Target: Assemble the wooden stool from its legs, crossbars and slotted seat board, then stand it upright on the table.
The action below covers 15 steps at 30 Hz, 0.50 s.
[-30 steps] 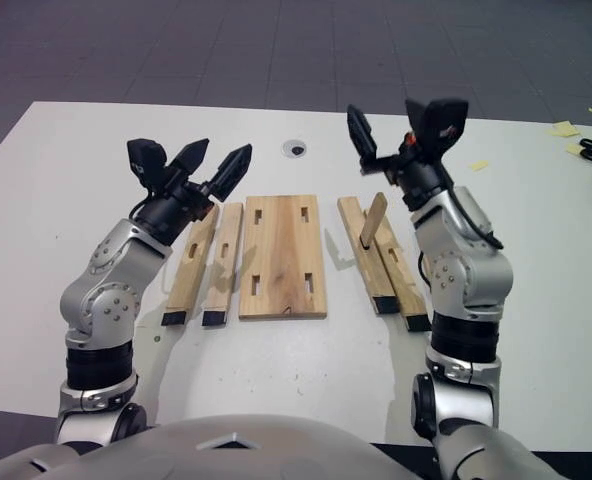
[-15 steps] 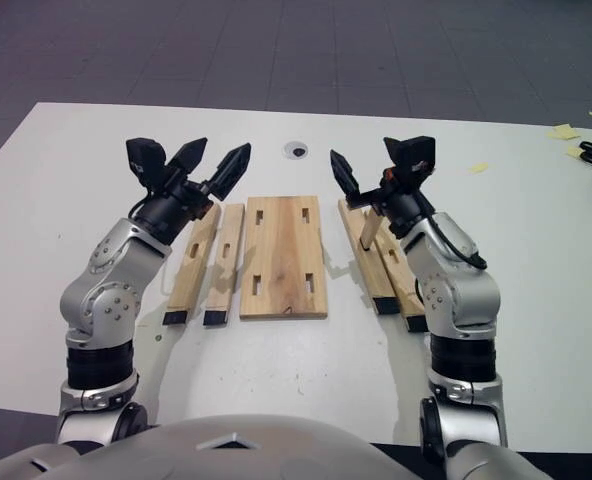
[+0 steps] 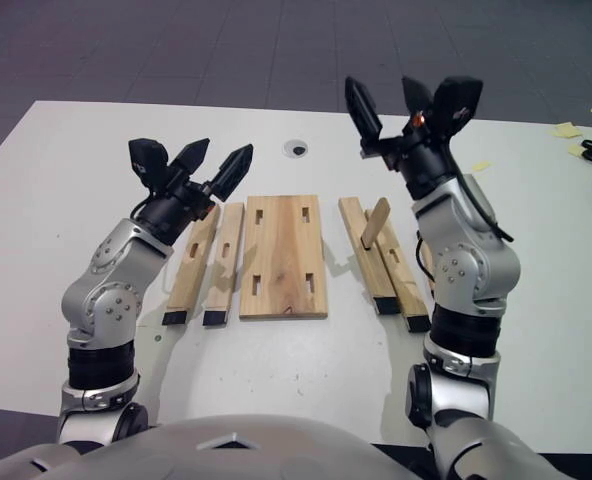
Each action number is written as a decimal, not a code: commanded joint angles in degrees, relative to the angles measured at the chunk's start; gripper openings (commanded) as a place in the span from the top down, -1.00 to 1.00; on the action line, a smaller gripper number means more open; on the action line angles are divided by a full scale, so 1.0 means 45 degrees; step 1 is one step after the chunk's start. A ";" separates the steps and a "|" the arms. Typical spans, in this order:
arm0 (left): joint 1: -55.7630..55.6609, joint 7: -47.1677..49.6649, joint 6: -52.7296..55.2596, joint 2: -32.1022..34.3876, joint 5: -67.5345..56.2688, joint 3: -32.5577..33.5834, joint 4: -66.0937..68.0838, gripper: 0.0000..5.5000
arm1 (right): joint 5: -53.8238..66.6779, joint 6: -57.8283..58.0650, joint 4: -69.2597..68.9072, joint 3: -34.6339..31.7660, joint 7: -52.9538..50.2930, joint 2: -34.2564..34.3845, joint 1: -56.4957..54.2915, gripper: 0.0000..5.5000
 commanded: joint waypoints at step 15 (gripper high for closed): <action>0.0275 0.0053 0.0333 -0.0412 -0.0064 -0.0570 -0.0375 -0.96 | -0.0918 -0.0642 0.1171 0.0469 0.0890 0.0403 0.3155 -0.95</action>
